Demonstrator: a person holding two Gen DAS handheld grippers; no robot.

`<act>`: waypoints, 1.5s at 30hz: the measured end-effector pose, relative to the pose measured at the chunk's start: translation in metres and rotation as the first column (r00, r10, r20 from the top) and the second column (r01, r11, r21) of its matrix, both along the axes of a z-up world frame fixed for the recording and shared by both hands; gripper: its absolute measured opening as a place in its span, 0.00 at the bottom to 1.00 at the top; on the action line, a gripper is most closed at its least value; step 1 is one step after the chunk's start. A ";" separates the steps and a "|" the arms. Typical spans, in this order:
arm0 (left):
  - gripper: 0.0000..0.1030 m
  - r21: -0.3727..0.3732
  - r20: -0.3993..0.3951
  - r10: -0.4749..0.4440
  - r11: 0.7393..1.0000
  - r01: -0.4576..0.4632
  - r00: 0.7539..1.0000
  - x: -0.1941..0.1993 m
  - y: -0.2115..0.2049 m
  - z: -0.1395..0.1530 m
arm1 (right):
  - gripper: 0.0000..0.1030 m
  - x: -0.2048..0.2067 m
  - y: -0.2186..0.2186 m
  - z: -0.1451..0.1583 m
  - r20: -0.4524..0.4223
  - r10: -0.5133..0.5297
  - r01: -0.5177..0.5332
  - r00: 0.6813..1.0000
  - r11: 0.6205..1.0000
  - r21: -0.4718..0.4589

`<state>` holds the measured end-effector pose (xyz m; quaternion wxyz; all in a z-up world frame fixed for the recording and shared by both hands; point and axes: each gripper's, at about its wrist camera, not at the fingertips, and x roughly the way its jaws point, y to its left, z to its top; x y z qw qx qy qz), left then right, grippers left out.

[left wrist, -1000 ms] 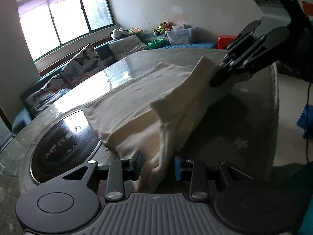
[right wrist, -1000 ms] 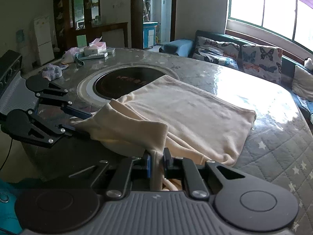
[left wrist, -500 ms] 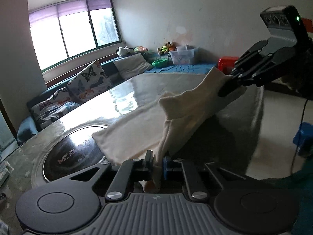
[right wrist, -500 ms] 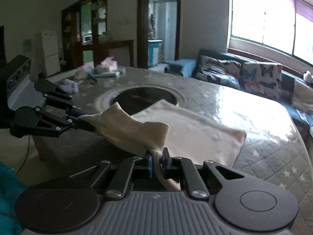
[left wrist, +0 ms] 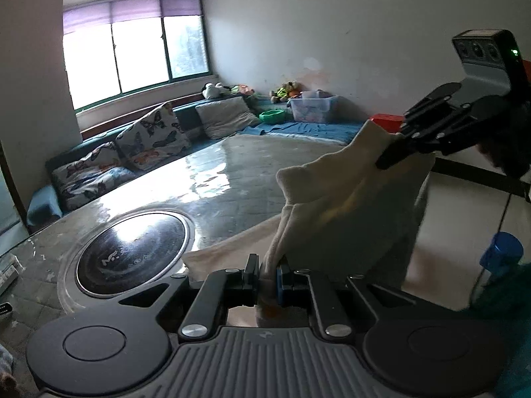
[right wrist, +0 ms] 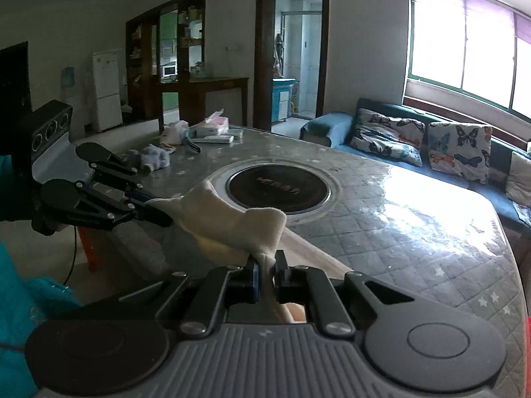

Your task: Fold clothes

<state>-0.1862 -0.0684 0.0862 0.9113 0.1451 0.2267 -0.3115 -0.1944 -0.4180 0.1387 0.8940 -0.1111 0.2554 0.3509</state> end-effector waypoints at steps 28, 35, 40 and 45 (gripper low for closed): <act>0.28 0.083 -0.130 0.186 0.981 -0.176 0.974 0.164 -0.042 -0.057 | 0.20 0.132 -0.005 -0.092 -0.142 -0.343 0.340 0.928 0.939 -0.048; 0.26 0.016 -0.155 0.141 0.990 -0.140 0.978 0.157 -0.055 -0.043 | 0.20 0.133 0.008 -0.080 -0.127 -0.317 0.319 0.940 0.948 0.001; 0.25 -0.021 -0.177 0.113 0.993 -0.119 0.978 0.157 -0.067 -0.039 | 0.20 0.151 0.022 -0.090 -0.175 -0.295 0.299 0.939 0.954 -0.005; 0.25 -0.042 -0.230 0.097 0.993 -0.110 0.968 0.173 -0.082 -0.050 | 0.20 0.164 0.032 -0.102 -0.209 -0.298 0.299 0.931 0.954 -0.027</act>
